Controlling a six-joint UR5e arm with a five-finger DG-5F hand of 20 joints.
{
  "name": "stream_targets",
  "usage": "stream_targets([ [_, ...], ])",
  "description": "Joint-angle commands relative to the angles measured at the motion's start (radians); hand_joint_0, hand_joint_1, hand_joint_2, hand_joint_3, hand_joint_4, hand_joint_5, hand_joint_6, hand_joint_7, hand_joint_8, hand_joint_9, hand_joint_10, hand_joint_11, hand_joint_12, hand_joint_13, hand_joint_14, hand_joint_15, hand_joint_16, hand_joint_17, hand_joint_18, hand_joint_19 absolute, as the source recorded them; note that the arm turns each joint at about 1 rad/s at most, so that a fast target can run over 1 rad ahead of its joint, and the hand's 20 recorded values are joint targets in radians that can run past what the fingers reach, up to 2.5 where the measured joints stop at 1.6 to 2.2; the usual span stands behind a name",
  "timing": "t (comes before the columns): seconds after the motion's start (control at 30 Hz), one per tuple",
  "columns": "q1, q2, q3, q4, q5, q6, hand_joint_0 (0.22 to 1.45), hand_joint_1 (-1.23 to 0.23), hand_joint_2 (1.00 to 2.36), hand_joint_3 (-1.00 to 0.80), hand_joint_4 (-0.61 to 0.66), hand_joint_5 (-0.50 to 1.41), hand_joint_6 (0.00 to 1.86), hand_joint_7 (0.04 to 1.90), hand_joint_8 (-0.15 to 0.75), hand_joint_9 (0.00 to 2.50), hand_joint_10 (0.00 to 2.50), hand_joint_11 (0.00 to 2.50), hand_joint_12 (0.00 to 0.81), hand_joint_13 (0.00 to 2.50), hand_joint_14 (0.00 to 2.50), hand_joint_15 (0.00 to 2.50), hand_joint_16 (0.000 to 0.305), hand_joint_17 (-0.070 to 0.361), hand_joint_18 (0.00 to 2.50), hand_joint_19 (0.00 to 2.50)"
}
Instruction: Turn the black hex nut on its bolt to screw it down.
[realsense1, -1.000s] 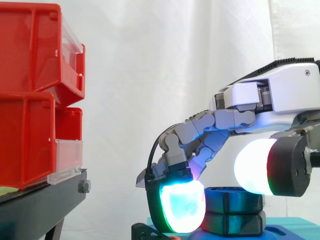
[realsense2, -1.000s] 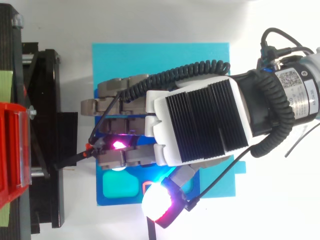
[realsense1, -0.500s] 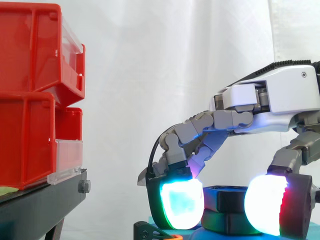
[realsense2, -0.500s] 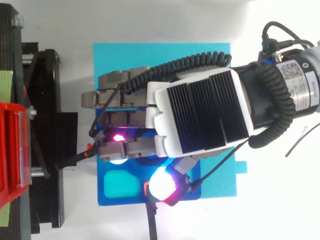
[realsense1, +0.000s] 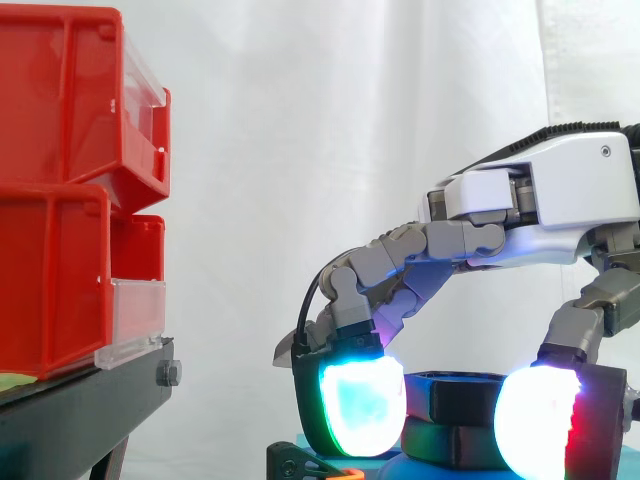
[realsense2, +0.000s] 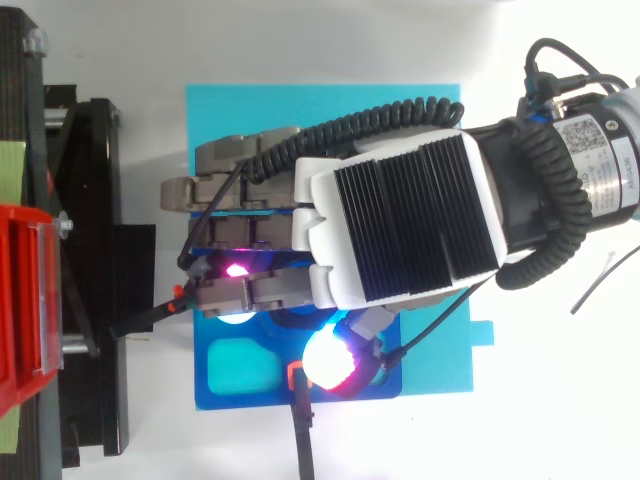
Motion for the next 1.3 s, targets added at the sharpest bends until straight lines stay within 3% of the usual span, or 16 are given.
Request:
stream_targets([
  [0.0, 0.0, 0.0, -0.001, 0.0, 0.0, 0.0, 0.53, -0.77, 1.01, -0.41, 0.18, -0.09, 0.55, 1.4, 0.22, 0.61, 0.0, 0.1, 0.34, 0.34, 0.0, 0.0, 0.05, 0.112, 0.32, 0.28],
  [0.33, 0.0, 0.0, 0.001, -0.002, 0.0, 0.0, 0.57, -0.78, 1.02, -0.3, 0.18, -0.12, 0.64, 1.26, 0.215, 0.62, 0.0, 0.12, 0.328, 0.35, 0.0, 0.0, 0.048, 0.107, 0.33, 0.28],
  [0.67, 0.0, 0.0, 0.001, 0.0, 0.0, 0.001, 0.57, -0.76, 1.01, -0.35, 0.19, -0.11, 0.64, 1.24, 0.218, 0.63, 0.01, 0.13, 0.33, 0.36, 0.0, 0.0, 0.047, 0.106, 0.34, 0.28],
  [0.8, 0.001, 0.0, 0.001, 0.0, 0.0, 0.003, 0.47, -0.65, 1.0, -0.5, 0.21, -0.09, 0.57, 1.32, 0.239, 0.65, 0.0, 0.12, 0.357, 0.38, 0.0, 0.0, 0.053, 0.119, 0.38, 0.28],
  [0.93, 0.004, 0.0, 0.004, 0.0, 0.004, 0.005, 0.43, -0.54, 1.0, -0.5, 0.23, -0.09, 0.5, 1.3, 0.26, 0.66, 0.0, 0.11, 0.378, 0.39, 0.0, 0.0, 0.058, 0.13, 0.4, 0.27],
  [1.17, 0.007, 0.005, 0.093, -0.039, 0.006, 0.026, 0.42, -0.5, 1.0, -0.5, 0.25, -0.11, 0.5, 1.14, 0.261, 0.66, 0.0, 0.1, 0.386, 0.4, 0.0, 0.0, 0.059, 0.133, 0.42, 0.27],
  [1.27, 0.007, 0.009, 0.163, -0.117, 0.008, 0.026, 0.42, -0.5, 1.0, -0.5, 0.25, -0.12, 0.5, 1.07, 0.26, 0.66, 0.0, 0.1, 0.387, 0.4, 0.0, 0.0, 0.059, 0.132, 0.42, 0.27],
])
